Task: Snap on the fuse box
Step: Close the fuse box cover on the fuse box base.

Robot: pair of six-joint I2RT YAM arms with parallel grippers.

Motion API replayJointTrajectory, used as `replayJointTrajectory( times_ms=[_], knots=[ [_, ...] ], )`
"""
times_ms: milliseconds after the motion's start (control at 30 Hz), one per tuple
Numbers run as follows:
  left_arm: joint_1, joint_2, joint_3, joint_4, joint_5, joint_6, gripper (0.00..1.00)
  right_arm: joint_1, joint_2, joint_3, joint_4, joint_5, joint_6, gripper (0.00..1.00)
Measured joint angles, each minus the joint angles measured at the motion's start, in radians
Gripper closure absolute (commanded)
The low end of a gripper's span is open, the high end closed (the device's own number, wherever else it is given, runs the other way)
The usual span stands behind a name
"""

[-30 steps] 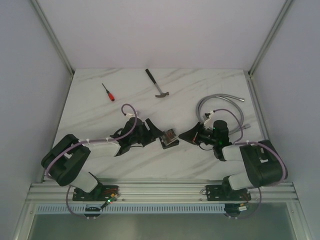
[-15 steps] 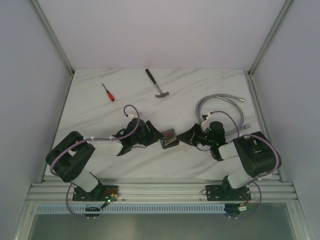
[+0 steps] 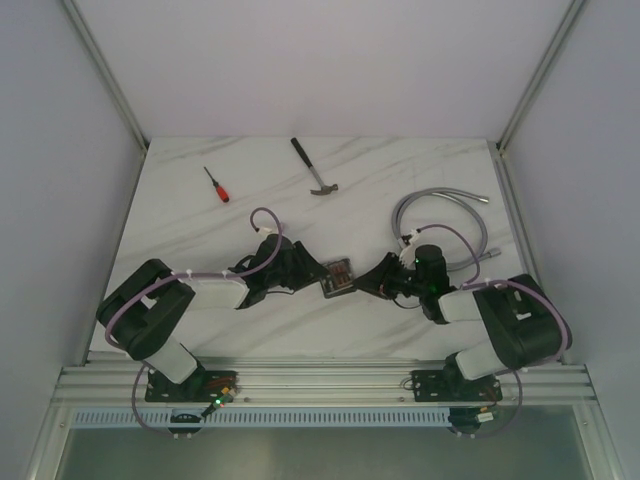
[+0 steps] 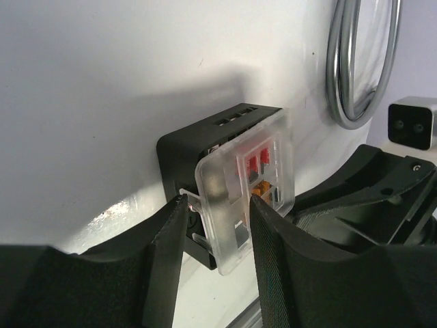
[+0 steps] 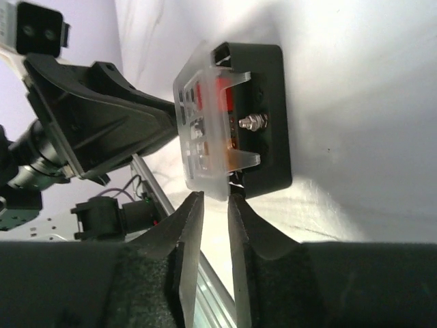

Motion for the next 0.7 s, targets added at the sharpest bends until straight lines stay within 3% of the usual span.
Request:
replayJointTrajectory(
  times_ms=[200, 467, 700],
  knots=[
    [0.0, 0.002, 0.006, -0.002, 0.0, 0.008, 0.5, 0.018, -0.084, 0.043, -0.181, 0.035, -0.094, 0.52],
    [-0.001, 0.004, 0.01, -0.021, -0.006, 0.022, 0.48, 0.028, -0.198, 0.165, -0.535, 0.144, -0.28, 0.41],
    [-0.002, 0.004, 0.017, -0.052, 0.003, 0.031, 0.42, 0.06, -0.184, 0.271, -0.696, 0.222, -0.389, 0.4]
  ],
)
